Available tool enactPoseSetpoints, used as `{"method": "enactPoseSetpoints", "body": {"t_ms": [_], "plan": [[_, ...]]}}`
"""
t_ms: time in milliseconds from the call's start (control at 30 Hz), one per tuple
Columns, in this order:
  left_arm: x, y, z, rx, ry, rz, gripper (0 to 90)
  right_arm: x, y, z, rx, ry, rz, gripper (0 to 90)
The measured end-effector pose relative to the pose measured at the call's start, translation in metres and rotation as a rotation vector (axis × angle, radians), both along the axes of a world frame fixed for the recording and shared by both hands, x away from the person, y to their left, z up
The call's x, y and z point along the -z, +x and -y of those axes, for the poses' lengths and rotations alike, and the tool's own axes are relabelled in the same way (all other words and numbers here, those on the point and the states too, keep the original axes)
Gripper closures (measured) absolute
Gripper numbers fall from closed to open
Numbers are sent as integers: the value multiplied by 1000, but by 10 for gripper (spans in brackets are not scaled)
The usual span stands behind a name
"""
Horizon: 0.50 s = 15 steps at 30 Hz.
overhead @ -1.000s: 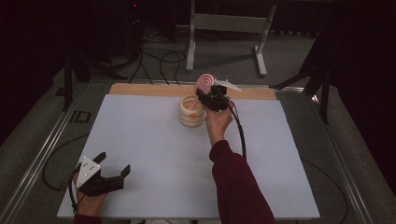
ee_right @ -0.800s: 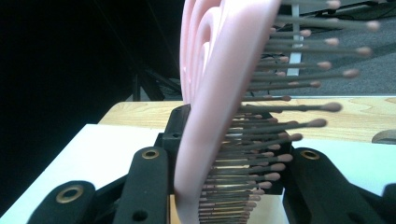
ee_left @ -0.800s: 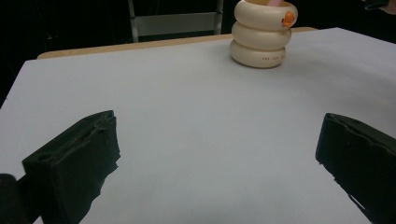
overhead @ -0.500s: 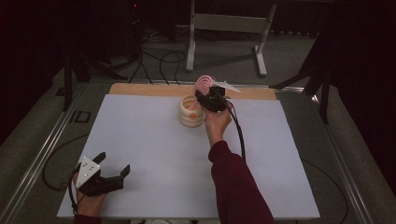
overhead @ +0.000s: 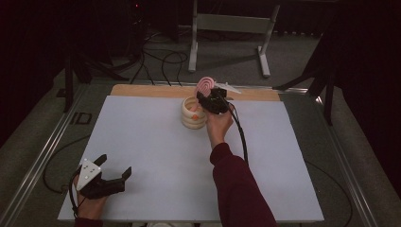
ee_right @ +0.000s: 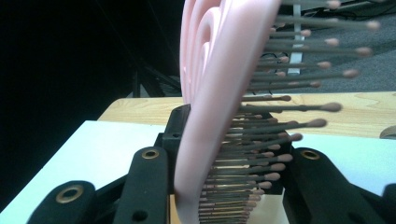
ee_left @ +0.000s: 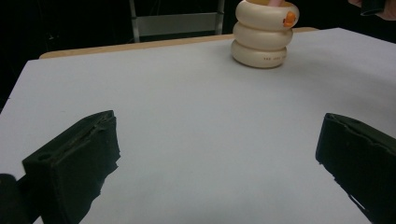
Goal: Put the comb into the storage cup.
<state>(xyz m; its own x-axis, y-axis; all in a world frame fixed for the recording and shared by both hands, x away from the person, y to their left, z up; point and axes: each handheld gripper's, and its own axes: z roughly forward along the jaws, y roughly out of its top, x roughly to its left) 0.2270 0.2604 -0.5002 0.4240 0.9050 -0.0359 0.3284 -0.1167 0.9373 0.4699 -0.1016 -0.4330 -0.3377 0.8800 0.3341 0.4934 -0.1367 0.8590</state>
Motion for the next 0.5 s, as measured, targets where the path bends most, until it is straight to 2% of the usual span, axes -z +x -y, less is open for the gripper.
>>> {"method": "enactPoseSetpoints", "body": {"t_ms": [500], "plan": [[0,0,0,-5,4,-3,1,2,0,0,4,11,-1,635]]}}
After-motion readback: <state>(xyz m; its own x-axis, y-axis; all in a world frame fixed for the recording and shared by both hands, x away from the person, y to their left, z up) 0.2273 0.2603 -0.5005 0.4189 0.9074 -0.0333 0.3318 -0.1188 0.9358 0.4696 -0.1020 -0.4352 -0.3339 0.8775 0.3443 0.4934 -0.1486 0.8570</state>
